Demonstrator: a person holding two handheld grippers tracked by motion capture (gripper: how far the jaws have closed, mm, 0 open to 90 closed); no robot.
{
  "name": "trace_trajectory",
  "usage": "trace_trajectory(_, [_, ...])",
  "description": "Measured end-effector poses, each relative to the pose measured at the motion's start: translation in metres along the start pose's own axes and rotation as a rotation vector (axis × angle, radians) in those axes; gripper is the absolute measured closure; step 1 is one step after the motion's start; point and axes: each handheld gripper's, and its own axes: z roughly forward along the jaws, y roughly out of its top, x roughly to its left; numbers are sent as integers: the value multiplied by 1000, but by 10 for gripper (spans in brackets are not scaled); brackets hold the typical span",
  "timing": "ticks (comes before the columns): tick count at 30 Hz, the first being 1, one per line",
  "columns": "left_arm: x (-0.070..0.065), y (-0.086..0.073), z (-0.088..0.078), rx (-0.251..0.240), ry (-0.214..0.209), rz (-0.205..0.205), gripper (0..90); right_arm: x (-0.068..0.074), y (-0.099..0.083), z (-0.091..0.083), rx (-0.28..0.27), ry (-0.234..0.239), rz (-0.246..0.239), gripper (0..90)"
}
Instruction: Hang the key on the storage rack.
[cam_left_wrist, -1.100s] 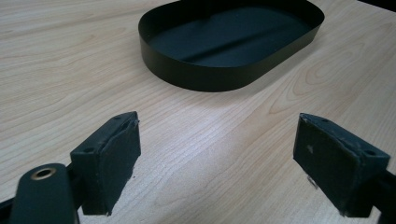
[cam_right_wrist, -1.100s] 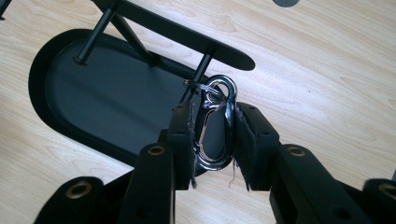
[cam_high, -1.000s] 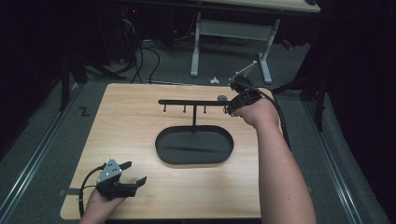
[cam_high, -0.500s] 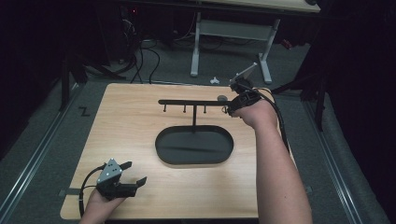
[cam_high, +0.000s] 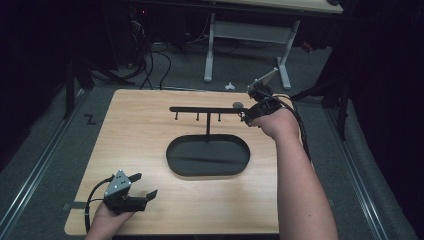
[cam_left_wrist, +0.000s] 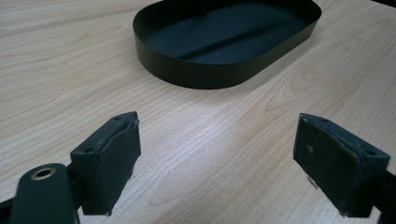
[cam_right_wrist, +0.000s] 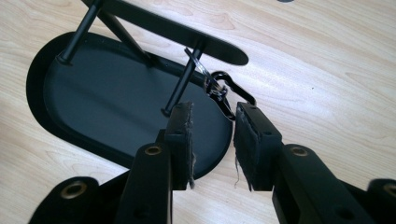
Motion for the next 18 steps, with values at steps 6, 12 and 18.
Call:
trace_trajectory(6, [-1, 0, 0, 2, -3, 1, 153, 3, -6, -2, -1, 4, -6, 679])
trace_trajectory(12, [-2, 0, 0, 5, -4, 4, 153, 6, -16, -1, -12, 16, -14, 677])
trace_trajectory(18, [-2, -2, -2, 6, -2, 4, 153, 8, -27, 1, -13, 24, -15, 670])
